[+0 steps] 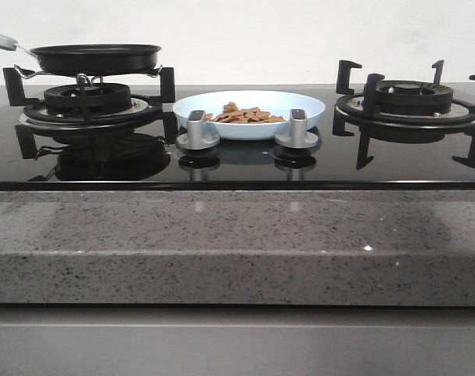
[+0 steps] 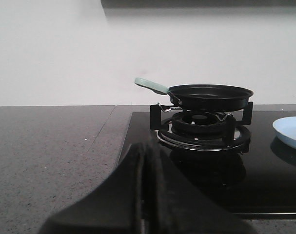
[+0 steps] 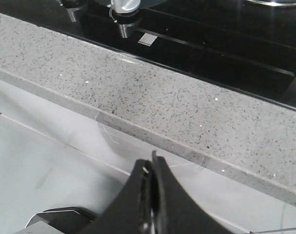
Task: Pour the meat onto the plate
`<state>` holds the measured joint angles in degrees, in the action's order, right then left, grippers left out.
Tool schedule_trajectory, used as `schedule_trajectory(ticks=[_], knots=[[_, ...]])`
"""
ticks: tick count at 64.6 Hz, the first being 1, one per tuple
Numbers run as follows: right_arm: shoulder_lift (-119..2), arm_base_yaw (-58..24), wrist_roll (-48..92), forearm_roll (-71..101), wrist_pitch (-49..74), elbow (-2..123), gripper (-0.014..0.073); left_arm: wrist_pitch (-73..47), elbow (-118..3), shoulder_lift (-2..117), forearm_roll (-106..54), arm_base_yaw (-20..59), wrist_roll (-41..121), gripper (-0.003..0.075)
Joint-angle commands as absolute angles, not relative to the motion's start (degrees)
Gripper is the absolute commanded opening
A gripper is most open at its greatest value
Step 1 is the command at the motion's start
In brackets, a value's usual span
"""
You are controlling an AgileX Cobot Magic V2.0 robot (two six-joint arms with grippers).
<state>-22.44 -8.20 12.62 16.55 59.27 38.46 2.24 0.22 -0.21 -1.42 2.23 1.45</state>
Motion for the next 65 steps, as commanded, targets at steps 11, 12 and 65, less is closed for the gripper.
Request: schedule_trajectory(ticks=[11,12,65], knots=[[-22.80,-7.90,12.84,17.76,56.25,39.69,-0.0115,7.34,0.49,-1.24,-2.01,3.05,1.19,-0.0020],[-22.80,-7.90,12.84,17.76,56.25,39.69,-0.0115,7.34,0.49,-1.24,-2.01,3.05,1.19,-0.0020],[-20.36,-7.54,13.22,11.98,45.81,36.14,-0.0115,7.34,0.49,-1.15,-2.01,3.05,1.19,-0.0020]])
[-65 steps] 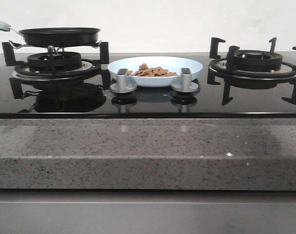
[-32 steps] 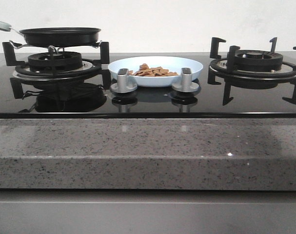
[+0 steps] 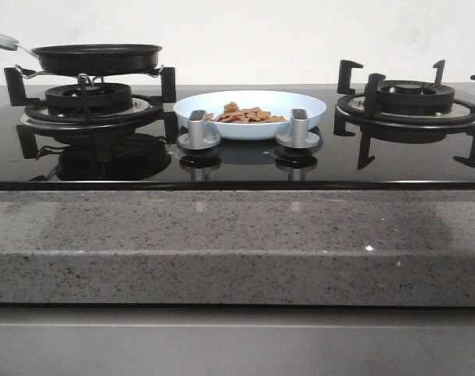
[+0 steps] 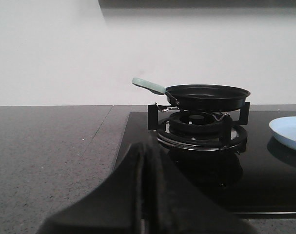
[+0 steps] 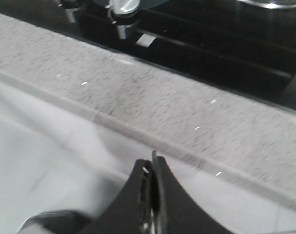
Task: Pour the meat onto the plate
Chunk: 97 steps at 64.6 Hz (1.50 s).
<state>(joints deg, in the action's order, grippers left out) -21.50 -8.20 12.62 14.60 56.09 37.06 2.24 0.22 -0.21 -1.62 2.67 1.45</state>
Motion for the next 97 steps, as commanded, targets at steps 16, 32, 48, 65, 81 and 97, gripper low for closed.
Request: schedule_trajectory(ticks=[16,32,48,65,81,97], knots=[[-9.92,-2.66,13.22,11.42,14.53,16.87,-0.0115,7.34,0.49,-1.15,-2.01,3.05,1.19,-0.0020],[0.28,1.10,13.22,13.79,4.78,1.90,-0.0115,7.34,0.49,-1.15,-2.01,3.05,1.19,-0.0020],[1.64,-1.16,13.22,13.94,2.06,-1.21,-0.0115,7.34,0.49,-1.15,-2.01,3.05,1.19,-0.0020],[1.57,-1.03,13.22,13.94,2.30,-1.21,-0.0115,7.34,0.49,-1.15,-2.01,3.05,1.19,-0.0020],[1.57,-0.98,5.79,7.13,-0.71,-1.21,-0.0115,7.34,0.49,-1.15,-2.01,3.05,1.19,-0.0020],[1.57,-0.98,-2.00,0.52,-2.12,-1.21,-0.0115,7.34,0.49,-1.15,-2.01,3.05,1.19,-0.0020]])
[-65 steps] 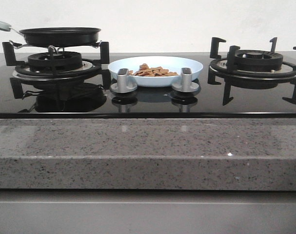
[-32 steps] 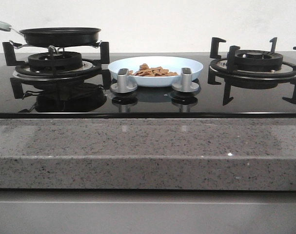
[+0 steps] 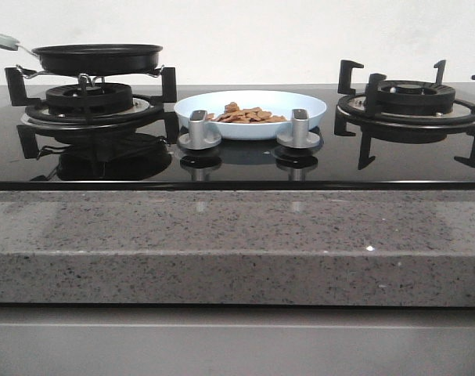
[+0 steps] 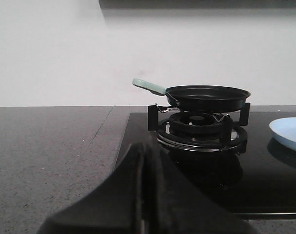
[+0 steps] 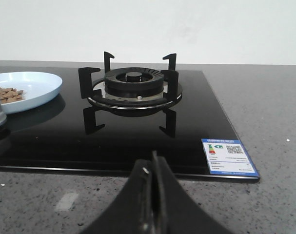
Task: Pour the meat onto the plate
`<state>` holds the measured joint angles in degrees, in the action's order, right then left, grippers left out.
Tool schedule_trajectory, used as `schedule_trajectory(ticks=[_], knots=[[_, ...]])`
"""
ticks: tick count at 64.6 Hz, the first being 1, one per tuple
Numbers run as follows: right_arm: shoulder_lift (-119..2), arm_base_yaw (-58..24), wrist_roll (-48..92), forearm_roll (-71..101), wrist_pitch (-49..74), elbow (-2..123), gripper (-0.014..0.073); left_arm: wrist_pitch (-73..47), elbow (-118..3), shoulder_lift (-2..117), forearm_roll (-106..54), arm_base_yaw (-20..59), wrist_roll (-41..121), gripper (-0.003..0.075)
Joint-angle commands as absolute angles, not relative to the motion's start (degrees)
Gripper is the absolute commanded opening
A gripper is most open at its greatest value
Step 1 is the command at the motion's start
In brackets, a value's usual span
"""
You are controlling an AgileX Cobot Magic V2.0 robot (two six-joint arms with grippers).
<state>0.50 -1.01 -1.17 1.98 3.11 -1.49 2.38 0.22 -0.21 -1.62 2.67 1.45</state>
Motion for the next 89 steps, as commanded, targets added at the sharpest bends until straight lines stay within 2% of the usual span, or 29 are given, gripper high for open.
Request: schedule_trajectory(ticks=[1,89], knots=[[1.57,-0.98,-2.00,0.52,-2.12,-1.21,-0.0115,7.34,0.49,-1.15,-2.01,3.05,1.19,-0.0020],[1.57,-0.98,-2.01,0.70,-4.06,-1.21,-0.0115,7.34,0.49,-1.15,-2.01,3.05,1.19,-0.0020]])
